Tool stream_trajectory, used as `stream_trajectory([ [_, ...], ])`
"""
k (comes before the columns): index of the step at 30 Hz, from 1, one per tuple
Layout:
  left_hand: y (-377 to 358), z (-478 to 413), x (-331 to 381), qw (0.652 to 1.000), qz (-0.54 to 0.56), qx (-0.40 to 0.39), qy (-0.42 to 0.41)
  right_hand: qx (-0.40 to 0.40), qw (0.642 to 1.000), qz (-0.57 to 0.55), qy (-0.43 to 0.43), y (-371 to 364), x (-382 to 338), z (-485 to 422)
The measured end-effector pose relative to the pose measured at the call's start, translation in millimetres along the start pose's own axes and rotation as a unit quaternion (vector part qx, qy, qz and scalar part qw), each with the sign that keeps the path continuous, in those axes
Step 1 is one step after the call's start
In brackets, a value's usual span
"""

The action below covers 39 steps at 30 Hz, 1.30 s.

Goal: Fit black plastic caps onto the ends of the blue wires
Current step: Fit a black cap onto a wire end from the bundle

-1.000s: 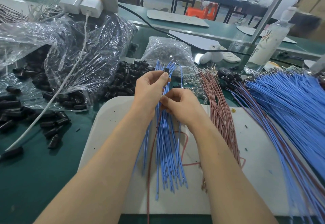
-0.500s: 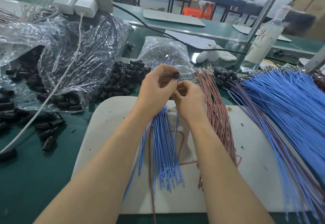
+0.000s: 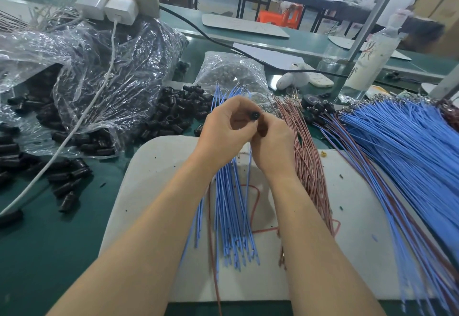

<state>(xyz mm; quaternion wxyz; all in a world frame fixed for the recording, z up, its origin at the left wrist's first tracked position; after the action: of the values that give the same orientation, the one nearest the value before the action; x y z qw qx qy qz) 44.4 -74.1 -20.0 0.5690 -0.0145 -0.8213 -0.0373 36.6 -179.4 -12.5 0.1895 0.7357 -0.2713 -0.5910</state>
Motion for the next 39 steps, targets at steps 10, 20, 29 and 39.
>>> stream_trajectory([
  [10,-4,1,-1,1.000,-0.021,-0.011,0.006,0.008,1.000,-0.011,-0.004,-1,8,0],
  [20,0,0,0,0.999,-0.033,0.001,0.004,-0.005,1.000,-0.018,-0.006,-6,13,-4],
  [29,15,0,-4,0.991,-0.114,0.063,-0.004,0.010,0.990,-0.128,0.059,-5,-2,-8],
  [39,10,1,-4,0.971,-0.239,0.005,0.022,0.068,0.958,-0.278,0.017,6,17,-16],
])
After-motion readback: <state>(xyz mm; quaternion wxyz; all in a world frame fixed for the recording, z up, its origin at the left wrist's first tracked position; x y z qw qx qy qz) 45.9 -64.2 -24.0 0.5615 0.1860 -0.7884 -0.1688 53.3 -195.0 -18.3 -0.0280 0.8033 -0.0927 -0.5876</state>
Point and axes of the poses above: each hand's wrist, its own z-axis away from the middle knuckle, its own y-axis out of the back of the hand, x = y × z, the point moved 7 cm from there along -z, towards the middle knuckle, and after that the axes turned 3 degrees about -x, right-handed, at the moved point
